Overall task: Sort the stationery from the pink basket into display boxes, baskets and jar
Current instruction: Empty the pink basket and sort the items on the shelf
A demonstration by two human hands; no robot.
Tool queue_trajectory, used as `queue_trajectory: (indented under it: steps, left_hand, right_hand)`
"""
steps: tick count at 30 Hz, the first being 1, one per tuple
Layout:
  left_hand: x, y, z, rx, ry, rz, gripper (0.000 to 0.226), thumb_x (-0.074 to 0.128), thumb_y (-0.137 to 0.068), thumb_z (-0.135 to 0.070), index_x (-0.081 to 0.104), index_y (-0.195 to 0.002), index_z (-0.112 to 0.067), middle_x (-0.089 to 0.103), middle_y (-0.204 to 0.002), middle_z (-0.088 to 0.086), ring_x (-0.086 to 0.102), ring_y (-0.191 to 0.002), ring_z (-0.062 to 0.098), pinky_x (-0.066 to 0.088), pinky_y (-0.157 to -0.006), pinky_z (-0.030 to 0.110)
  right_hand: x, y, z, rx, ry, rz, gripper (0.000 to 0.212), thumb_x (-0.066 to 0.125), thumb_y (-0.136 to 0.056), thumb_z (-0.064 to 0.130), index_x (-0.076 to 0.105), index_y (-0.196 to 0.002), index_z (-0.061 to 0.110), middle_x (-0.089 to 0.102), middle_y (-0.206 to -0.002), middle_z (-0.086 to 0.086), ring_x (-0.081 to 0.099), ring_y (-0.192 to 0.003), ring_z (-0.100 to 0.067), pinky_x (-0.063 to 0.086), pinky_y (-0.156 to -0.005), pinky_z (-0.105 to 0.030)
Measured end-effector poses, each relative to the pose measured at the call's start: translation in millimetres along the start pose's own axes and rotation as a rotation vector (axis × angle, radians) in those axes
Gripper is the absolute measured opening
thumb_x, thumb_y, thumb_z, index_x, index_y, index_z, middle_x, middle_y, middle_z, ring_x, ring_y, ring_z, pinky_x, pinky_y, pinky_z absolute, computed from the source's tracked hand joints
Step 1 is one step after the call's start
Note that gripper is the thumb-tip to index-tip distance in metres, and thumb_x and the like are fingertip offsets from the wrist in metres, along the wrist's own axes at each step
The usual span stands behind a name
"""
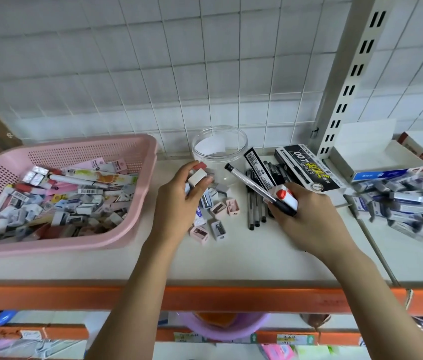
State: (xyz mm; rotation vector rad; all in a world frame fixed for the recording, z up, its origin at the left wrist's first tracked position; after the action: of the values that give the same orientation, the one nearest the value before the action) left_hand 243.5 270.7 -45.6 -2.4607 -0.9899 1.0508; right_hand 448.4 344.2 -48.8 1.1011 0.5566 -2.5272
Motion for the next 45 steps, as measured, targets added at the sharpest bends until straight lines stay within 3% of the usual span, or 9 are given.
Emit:
queue_trajectory:
  steps: [5, 9, 13, 20, 27, 32, 37, 40, 45]
  left_hand:
    - [4, 2, 6, -0.029, 0.064, -0.064, 0.035, 0.063, -0.087, -0.030, 0.062, -0.117, -0.012, 0.051, -0.054, -0.018, 0.039, -0.041, 0.008, 0.029, -0.043, 0.010]
    - [6, -1, 7, -0.012, -0.006, -0.081, 0.041, 0.059, -0.087, -0.042, 0.061, -0.119, -0.016, 0.054, -0.054, 0.000, 0.041, -0.043, 0.019, 0.034, -0.047, 0.021]
    - [8, -2, 5, -0.009, -0.075, -0.071, 0.038, 0.056, -0.089, -0.039, 0.061, -0.120, -0.018, 0.030, -0.042, -0.008, 0.031, -0.038, 0.010, 0.027, -0.045, 0.025]
    - [13, -5, 3, 0.066, -0.027, -0.039, 0.035, 0.058, -0.088, -0.037, 0.062, -0.117, -0.019, 0.024, -0.039, -0.007, 0.035, -0.040, 0.013, 0.024, -0.044, 0.018]
    - [3, -3, 9, 0.062, 0.084, 0.027, 0.035, 0.064, -0.087, -0.019, 0.058, -0.122, -0.017, 0.063, -0.093, -0.016, 0.061, -0.072, 0.011, 0.046, -0.069, 0.016]
    - [-1, 2, 13, 0.002, 0.079, 0.005, 0.031, 0.058, -0.087, -0.036, 0.062, -0.114, -0.020, 0.042, -0.045, -0.008, 0.037, -0.039, 0.016, 0.034, -0.043, 0.021]
    - [0, -3, 19, -0.089, 0.106, 0.079, 0.027, 0.067, -0.084, -0.013, 0.064, -0.111, -0.015, 0.065, -0.092, -0.008, 0.059, -0.074, 0.017, 0.047, -0.070, 0.026]
    - [3, -4, 16, -0.096, 0.080, 0.176, 0.041, 0.061, -0.083, 0.002, 0.060, -0.120, -0.016, 0.061, -0.118, 0.001, 0.057, -0.097, 0.008, 0.039, -0.083, 0.009]
    - [5, 1, 13, -0.072, 0.069, 0.265, 0.049, 0.066, -0.085, -0.020, 0.051, -0.131, -0.025, 0.054, -0.121, -0.004, 0.053, -0.105, 0.007, 0.042, -0.087, 0.019]
  right_hand:
    - [2, 1, 3, -0.012, 0.001, 0.016, 0.012, 0.057, -0.086, 0.035, 0.058, -0.086, 0.023, 0.056, -0.059, 0.002, 0.054, -0.060, -0.028, 0.047, -0.055, -0.037]
    - [1, 0, 5, -0.007, 0.003, 0.011, 0.011, 0.058, -0.086, 0.033, 0.058, -0.086, 0.022, 0.055, -0.060, 0.002, 0.054, -0.062, -0.027, 0.047, -0.055, -0.037]
    - [-1, 1, 2, 0.002, -0.005, -0.003, 0.014, 0.056, -0.087, 0.036, 0.052, -0.078, 0.027, 0.055, -0.059, 0.003, 0.053, -0.062, -0.027, 0.046, -0.055, -0.037]
    - [-3, 3, -1, 0.029, -0.007, -0.006, 0.013, 0.059, -0.084, 0.033, 0.050, -0.075, 0.028, 0.057, -0.060, 0.005, 0.054, -0.062, -0.023, 0.043, -0.053, -0.034]
    - [1, 4, 0, 0.022, 0.020, -0.006, 0.014, 0.058, -0.086, 0.033, 0.048, -0.076, 0.031, 0.053, -0.057, 0.005, 0.050, -0.062, -0.027, 0.039, -0.053, -0.033]
    - [7, 5, 8, 0.013, 0.026, 0.014, 0.011, 0.059, -0.086, 0.031, 0.052, -0.080, 0.025, 0.052, -0.057, 0.004, 0.049, -0.062, -0.029, 0.040, -0.054, -0.035]
    - [8, 6, 11, 0.022, 0.024, 0.019, 0.015, 0.059, -0.086, 0.033, 0.048, -0.077, 0.029, 0.052, -0.057, 0.004, 0.050, -0.064, -0.030, 0.042, -0.055, -0.036]
    - [8, 7, 10, 0.042, 0.022, 0.019, 0.018, 0.060, -0.085, 0.032, 0.046, -0.074, 0.030, 0.051, -0.057, 0.005, 0.050, -0.065, -0.030, 0.041, -0.055, -0.036]
    - [8, 9, 7, 0.058, 0.020, 0.020, 0.016, 0.059, -0.085, 0.031, 0.046, -0.076, 0.034, 0.051, -0.057, 0.006, 0.051, -0.067, -0.030, 0.039, -0.055, -0.033]
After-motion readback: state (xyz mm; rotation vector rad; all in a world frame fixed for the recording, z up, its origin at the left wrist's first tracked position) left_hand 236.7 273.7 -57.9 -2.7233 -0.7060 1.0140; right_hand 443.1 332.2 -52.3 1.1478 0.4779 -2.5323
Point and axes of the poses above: each hand's wrist, its own y-axis away from the middle knuckle, its own x-axis out of the palm, z = x × y, the point moved 1 cm from there along -y, towards the middle knuckle
